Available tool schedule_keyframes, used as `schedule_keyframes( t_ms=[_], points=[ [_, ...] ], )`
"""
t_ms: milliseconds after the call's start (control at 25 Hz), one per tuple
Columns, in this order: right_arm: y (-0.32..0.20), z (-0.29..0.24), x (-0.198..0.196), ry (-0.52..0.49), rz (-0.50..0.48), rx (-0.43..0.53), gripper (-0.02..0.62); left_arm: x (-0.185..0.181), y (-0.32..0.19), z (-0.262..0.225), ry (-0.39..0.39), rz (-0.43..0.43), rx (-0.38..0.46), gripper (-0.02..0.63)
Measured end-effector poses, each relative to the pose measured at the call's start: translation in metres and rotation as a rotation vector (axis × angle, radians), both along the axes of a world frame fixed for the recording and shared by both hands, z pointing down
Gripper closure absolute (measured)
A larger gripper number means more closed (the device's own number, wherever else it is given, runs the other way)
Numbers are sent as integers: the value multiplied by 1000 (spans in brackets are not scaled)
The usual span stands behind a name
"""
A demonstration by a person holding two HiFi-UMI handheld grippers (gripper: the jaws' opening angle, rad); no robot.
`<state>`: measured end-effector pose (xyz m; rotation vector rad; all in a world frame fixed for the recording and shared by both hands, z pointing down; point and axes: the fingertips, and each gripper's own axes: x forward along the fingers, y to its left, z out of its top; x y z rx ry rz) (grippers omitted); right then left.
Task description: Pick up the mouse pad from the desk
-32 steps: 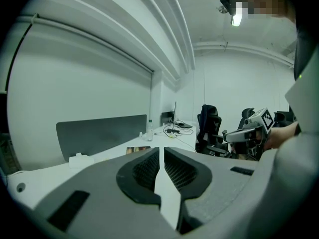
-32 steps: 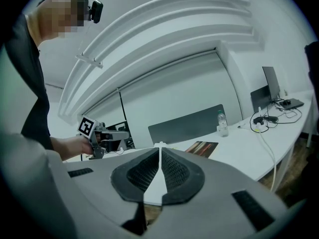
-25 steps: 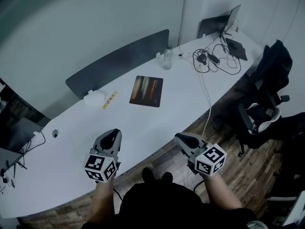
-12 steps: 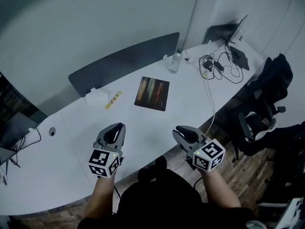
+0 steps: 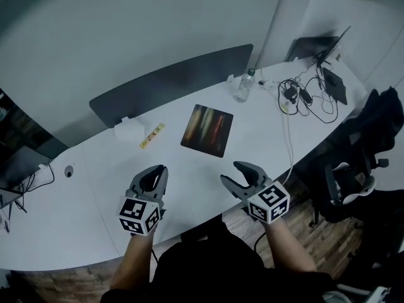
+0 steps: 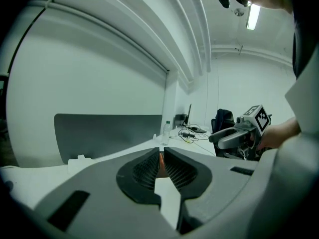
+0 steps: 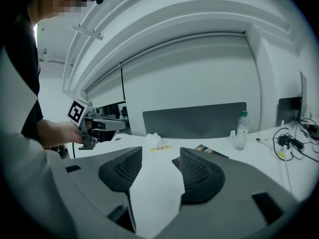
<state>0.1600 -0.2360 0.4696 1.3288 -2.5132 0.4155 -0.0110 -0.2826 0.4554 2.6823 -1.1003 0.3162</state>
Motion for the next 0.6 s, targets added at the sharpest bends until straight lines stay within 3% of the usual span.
schedule_keyframes(
  t_ms=[360, 600],
  points=[
    [-72, 40, 19, 27, -86, -54, 307, 27, -41, 30, -26, -55, -61, 571],
    [-99, 71, 19, 105, -172, -63, 252, 36, -52, 56, -72, -58, -105, 571]
  ],
)
